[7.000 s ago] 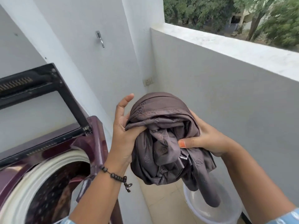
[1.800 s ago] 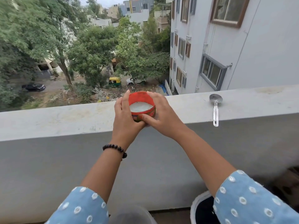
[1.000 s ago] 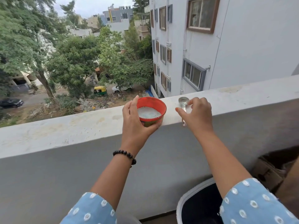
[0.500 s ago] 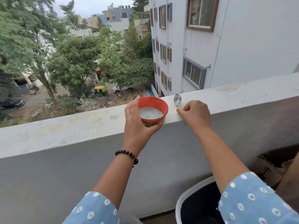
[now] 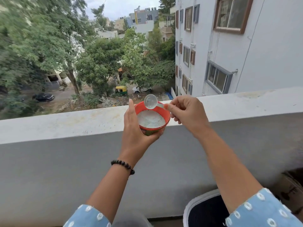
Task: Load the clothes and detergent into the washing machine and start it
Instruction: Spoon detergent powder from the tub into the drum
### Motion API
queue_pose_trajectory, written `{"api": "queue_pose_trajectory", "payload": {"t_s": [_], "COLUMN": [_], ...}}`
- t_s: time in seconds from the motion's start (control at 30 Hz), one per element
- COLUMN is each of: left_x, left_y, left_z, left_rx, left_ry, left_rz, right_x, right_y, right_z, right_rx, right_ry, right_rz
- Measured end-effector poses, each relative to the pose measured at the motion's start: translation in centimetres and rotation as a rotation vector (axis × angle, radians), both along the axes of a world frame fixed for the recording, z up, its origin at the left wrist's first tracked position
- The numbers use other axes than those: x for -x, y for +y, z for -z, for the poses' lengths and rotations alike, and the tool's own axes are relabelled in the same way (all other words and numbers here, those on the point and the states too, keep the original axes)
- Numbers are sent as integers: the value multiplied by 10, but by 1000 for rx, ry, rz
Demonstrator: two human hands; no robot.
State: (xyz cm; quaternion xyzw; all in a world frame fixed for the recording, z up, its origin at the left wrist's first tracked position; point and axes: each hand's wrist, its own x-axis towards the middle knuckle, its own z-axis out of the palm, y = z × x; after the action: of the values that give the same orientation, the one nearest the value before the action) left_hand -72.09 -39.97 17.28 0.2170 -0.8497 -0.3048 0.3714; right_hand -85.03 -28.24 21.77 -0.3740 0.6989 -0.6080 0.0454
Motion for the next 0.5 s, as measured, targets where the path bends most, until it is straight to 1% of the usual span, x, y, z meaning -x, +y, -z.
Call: {"api": "queue_pose_trajectory", "payload": {"t_s": [0.13,0.2,0.37,0.5], "left_x": [-38,-61,-127,-181], "left_y": [9,16,39,59], "left_z": [1,3,13,24], "left_rx": [25,7,-26,-48], "left_ry": [-22,-26,-51,-80], "left_rz": [-73,-124,-253,-405], "right_x": [-25,-38,-83,-131], "right_y": [-4,-4,-6,-11], "right_z": [5,8,17,29], "right_rx": [-18,-26,-82,-124], "right_ry": [-10,-28,-141,-210], "right_rz": [-129,-171,-360,-547]}}
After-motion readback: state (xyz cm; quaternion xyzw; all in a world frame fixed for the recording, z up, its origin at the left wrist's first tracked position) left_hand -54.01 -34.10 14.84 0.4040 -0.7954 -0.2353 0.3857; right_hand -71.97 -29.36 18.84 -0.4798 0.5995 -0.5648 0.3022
